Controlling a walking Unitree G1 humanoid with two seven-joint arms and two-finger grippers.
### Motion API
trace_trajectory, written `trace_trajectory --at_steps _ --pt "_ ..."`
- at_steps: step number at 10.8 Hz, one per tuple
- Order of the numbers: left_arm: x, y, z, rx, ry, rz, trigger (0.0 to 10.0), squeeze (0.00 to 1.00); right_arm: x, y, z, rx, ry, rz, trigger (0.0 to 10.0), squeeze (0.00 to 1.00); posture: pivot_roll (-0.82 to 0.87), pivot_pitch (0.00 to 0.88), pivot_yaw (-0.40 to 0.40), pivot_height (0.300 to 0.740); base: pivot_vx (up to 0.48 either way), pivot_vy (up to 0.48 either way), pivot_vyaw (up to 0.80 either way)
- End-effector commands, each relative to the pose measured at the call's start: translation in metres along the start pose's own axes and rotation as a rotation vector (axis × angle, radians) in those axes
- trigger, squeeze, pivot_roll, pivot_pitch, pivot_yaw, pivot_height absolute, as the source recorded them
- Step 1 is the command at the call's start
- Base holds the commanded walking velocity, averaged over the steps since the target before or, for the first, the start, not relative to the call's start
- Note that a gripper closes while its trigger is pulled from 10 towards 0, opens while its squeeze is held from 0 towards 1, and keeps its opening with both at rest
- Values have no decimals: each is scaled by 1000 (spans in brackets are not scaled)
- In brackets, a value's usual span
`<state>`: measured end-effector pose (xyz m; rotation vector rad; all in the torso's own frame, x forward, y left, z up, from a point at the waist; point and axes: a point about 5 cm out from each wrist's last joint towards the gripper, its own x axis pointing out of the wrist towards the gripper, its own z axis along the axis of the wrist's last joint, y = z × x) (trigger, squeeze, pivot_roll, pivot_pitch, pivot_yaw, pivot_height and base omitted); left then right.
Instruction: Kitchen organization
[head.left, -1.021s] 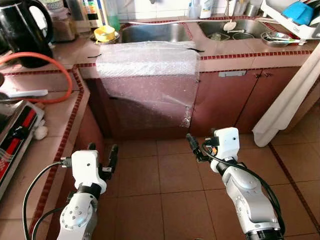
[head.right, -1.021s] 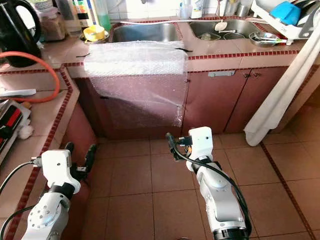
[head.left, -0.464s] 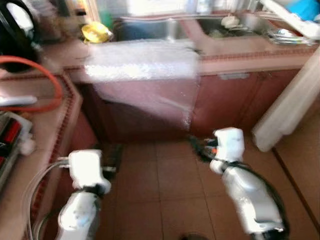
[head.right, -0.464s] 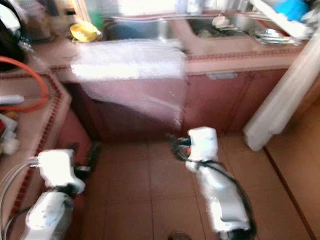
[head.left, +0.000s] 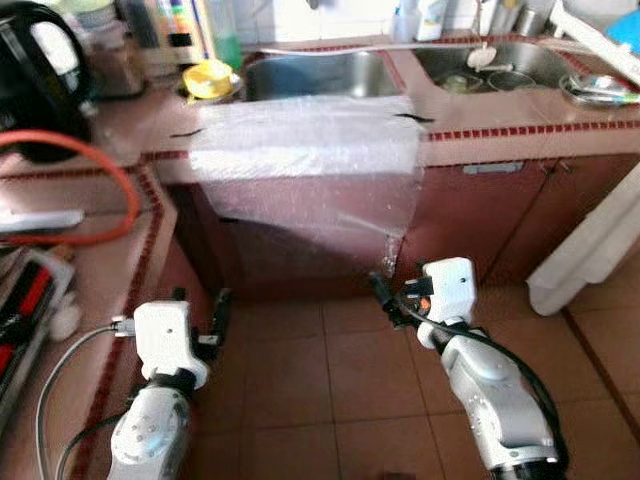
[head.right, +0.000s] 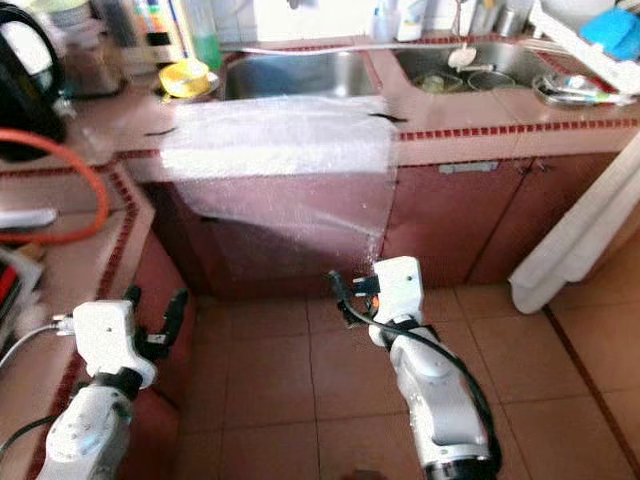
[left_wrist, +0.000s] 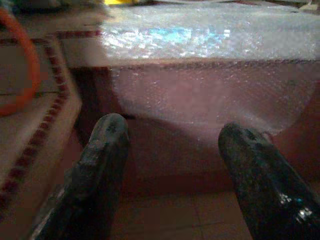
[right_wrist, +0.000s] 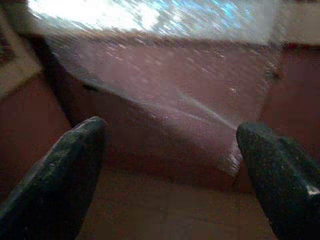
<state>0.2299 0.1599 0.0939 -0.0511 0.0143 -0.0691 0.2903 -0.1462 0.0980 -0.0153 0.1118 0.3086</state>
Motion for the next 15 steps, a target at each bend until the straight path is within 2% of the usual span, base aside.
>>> trace_trajectory --at_steps 1,15 --pt "-1 4 2 13 -4 4 10000 0 0 0 2 -2 -9 2 10000 0 -117 130 40 740 379 0 0" --pt "-2 2 3 19 1 -8 10000 0 -2 5 0 -32 -14 16 10000 0 -113 140 46 740 323 0 0"
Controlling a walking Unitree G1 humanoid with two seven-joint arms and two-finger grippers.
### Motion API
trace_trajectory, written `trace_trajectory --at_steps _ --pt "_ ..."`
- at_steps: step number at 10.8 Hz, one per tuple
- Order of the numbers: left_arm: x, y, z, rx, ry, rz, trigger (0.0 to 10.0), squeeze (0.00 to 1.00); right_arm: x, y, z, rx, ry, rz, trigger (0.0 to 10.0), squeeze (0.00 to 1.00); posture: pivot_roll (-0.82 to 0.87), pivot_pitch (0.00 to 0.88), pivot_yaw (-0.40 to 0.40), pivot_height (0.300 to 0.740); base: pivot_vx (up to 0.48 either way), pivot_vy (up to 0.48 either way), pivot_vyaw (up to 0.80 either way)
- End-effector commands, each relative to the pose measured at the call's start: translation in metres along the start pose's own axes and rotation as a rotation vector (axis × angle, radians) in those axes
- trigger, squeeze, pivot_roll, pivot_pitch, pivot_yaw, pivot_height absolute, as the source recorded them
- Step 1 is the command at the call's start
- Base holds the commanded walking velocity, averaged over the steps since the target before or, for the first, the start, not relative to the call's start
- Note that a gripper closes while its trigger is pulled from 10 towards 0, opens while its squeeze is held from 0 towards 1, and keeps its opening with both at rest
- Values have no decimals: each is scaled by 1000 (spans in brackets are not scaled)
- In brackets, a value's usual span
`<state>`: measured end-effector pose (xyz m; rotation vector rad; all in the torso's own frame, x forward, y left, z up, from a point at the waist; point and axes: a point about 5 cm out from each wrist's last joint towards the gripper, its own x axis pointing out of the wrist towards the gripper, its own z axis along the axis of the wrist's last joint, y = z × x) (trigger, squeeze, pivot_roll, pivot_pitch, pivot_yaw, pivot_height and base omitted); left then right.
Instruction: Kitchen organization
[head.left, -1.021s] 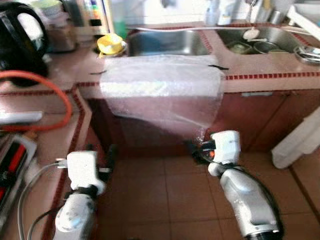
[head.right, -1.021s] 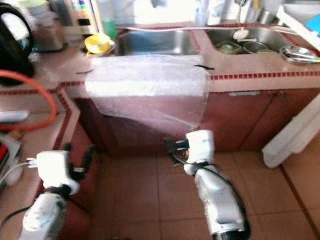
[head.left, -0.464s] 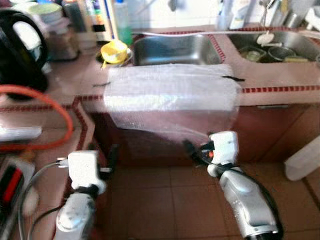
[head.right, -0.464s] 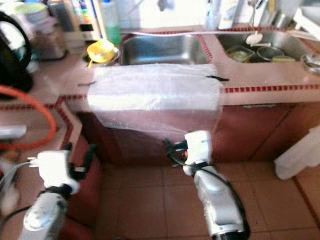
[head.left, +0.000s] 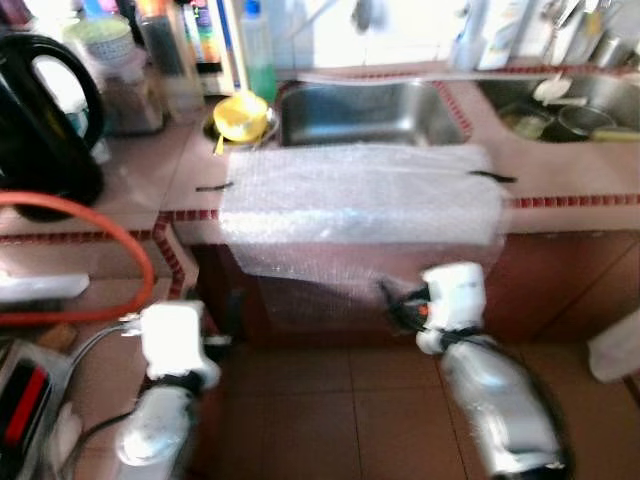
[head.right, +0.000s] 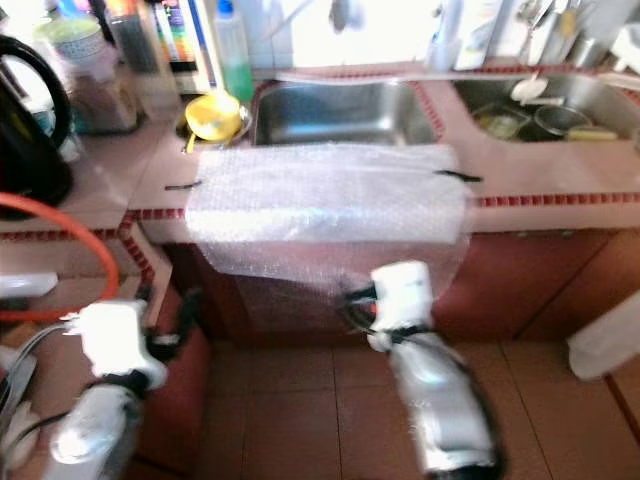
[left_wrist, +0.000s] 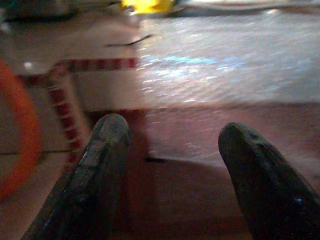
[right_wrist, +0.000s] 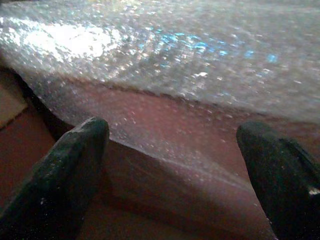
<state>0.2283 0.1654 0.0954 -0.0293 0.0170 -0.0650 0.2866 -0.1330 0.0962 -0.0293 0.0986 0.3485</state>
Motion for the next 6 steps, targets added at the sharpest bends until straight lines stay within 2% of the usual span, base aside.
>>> trace_trajectory --at_steps 1,5,6 --pt "1 -4 1 -2 -2 -14 10000 0 -2 -8 2 -13 -3 -22 10000 0 -113 139 46 740 285 0 0" --pt "3 2 -1 9 14 40 10000 0 -2 -9 1 -10 2 -27 10000 0 -115 137 47 740 0 0 0" --pt "3 2 -2 14 19 43 10000 0 -2 -9 0 -9 5 -26 10000 0 -113 137 46 740 0 -412 0"
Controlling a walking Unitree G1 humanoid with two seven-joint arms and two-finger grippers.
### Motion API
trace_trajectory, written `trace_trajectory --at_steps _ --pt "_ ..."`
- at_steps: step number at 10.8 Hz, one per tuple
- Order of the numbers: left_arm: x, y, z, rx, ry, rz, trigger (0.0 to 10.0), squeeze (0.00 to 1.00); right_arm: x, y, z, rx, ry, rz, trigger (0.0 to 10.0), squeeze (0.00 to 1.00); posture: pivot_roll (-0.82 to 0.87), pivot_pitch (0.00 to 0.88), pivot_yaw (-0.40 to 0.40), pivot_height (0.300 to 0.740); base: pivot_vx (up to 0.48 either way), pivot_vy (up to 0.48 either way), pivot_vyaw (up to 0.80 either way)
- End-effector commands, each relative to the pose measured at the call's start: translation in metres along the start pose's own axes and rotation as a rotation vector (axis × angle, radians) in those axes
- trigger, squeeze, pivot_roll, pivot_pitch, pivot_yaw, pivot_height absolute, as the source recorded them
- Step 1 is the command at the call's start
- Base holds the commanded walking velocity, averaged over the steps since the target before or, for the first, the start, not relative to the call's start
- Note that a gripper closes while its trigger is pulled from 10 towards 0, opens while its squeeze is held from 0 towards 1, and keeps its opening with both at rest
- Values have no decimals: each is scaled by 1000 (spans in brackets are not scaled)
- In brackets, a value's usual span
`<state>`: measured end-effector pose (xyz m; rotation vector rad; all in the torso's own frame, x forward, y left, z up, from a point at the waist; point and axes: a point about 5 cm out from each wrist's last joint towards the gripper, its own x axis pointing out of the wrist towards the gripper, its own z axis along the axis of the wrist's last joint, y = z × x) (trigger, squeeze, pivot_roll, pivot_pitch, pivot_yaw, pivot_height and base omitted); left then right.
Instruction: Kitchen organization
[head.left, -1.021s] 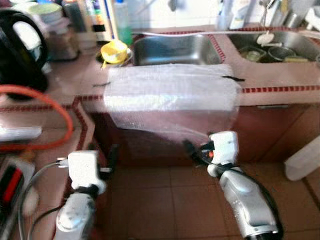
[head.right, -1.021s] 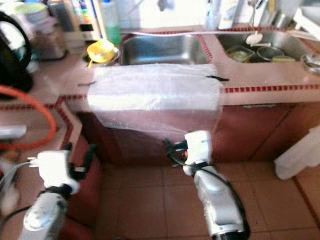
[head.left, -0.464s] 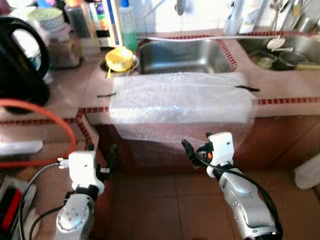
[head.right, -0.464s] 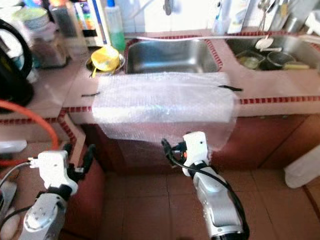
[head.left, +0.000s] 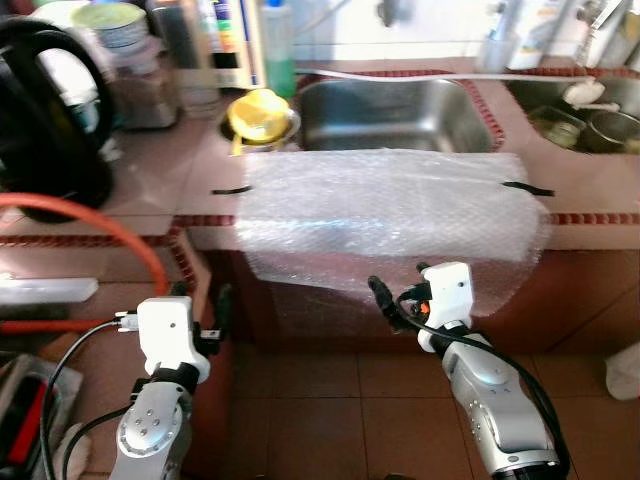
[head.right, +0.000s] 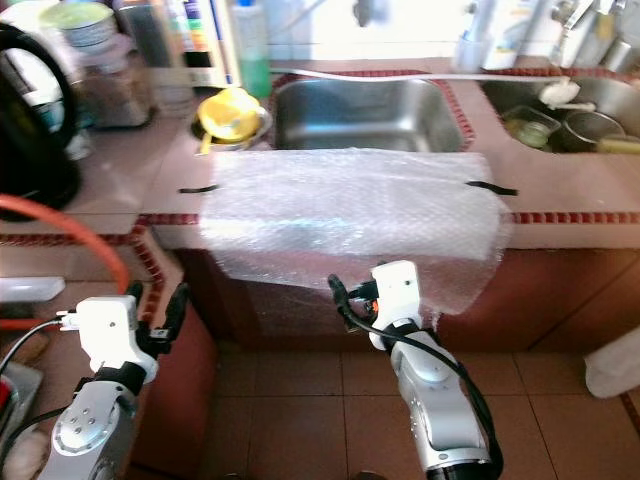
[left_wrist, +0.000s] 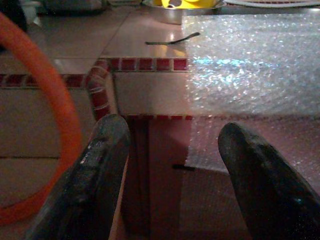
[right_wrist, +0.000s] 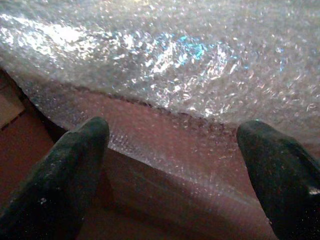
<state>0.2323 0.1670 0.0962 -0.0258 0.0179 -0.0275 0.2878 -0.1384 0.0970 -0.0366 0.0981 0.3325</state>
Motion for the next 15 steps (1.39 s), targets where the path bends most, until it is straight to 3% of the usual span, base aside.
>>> trace_trajectory --at_steps 1,10,15 --pt "-2 1 -4 13 25 13 10000 0 -1 -3 -1 -1 5 -7 10000 0 -110 136 46 740 0 -442 0" --pt "-2 0 -6 13 33 17 10000 0 0 -2 -1 -7 9 -3 10000 0 -112 134 43 740 0 -457 0" --pt "8 -3 12 -20 -50 -37 10000 0 2 -2 2 -5 -8 -9 10000 0 -112 126 46 740 0 0 0"
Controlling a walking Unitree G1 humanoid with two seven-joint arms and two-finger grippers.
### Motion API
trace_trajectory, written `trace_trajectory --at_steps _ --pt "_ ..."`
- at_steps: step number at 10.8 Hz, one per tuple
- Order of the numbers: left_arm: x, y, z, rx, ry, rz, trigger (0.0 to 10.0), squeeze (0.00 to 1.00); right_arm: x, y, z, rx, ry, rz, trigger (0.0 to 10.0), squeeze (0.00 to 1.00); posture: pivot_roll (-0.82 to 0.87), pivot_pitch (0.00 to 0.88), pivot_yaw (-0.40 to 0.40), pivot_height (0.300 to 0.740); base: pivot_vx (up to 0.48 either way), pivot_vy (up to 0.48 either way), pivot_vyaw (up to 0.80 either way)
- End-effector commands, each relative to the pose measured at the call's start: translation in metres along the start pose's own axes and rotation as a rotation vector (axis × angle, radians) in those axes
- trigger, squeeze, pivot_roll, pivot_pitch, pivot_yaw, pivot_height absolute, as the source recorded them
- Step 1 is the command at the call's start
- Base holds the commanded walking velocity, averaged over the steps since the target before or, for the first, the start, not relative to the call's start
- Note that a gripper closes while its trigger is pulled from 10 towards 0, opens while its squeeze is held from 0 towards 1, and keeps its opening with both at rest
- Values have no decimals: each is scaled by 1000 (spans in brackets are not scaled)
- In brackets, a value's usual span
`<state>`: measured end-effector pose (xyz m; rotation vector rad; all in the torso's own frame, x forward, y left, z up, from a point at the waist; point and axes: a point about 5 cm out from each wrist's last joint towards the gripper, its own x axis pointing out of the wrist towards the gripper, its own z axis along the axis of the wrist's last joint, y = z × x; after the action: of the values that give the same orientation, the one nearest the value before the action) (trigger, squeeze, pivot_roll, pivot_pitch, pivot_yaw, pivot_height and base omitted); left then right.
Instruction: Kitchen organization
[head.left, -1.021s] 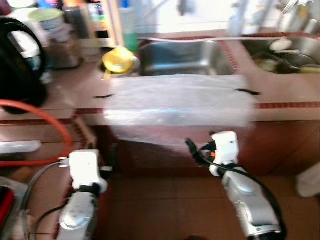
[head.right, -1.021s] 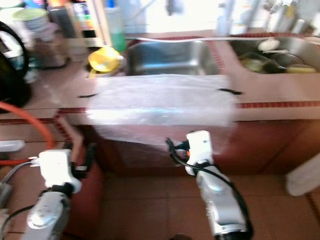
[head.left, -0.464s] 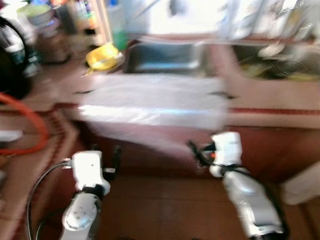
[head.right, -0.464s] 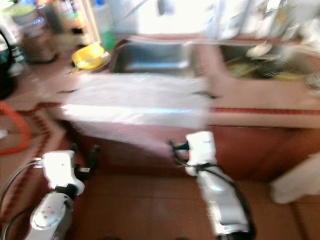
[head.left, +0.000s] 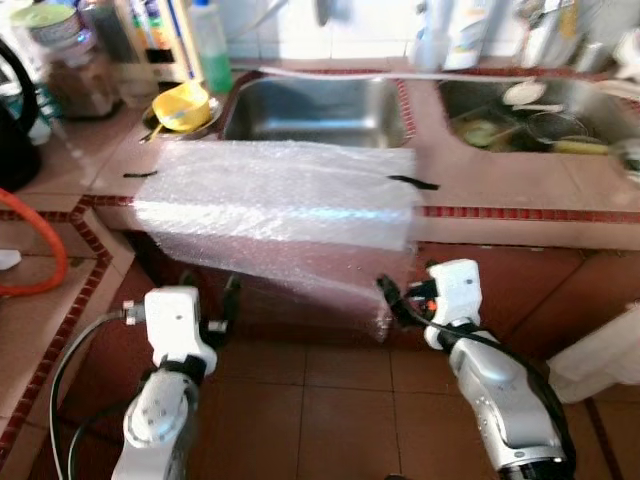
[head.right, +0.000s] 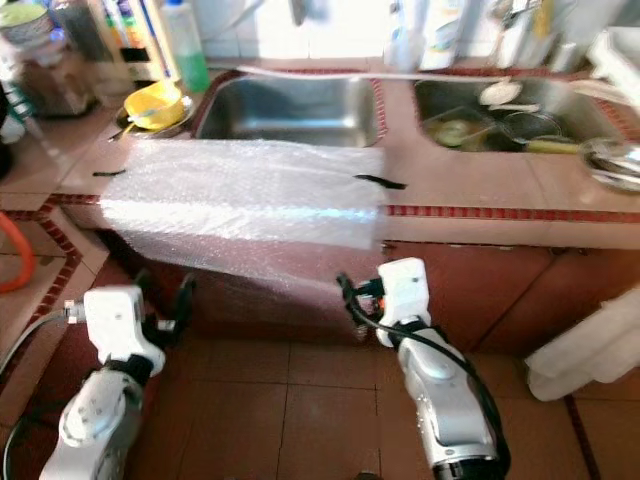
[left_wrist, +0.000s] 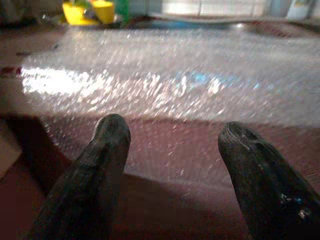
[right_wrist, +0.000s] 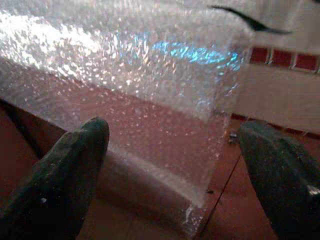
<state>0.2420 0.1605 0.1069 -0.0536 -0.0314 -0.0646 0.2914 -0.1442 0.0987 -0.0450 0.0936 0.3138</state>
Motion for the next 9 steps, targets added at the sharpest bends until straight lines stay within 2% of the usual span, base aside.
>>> trace_trajectory --at_steps 1,3,4,6,7,9 --pt "-2 1 4 1 -11 -12 10000 0 1 5 1 2 -9 9 10000 0 -113 124 47 740 0 0 0" --pt "-1 1 5 1 -17 -21 10000 0 2 4 5 3 -39 4 10000 0 -110 125 46 740 0 0 0" --pt "-1 2 7 -4 -23 -20 10000 0 1 0 15 25 -93 -19 10000 0 -107 125 47 740 0 0 0" --pt "1 2 16 -13 -54 -20 10000 0 3 -9 43 -14 -189 -63 10000 0 -109 126 49 740 0 0 0" --pt "5 0 28 -14 -95 -31 10000 0 1 -10 59 -49 -243 -77 10000 0 -110 130 50 740 0 0 0" --pt "8 -2 38 -20 -126 -44 10000 0 1 -9 70 -60 -276 -95 10000 0 -112 136 52 740 0 0 0"
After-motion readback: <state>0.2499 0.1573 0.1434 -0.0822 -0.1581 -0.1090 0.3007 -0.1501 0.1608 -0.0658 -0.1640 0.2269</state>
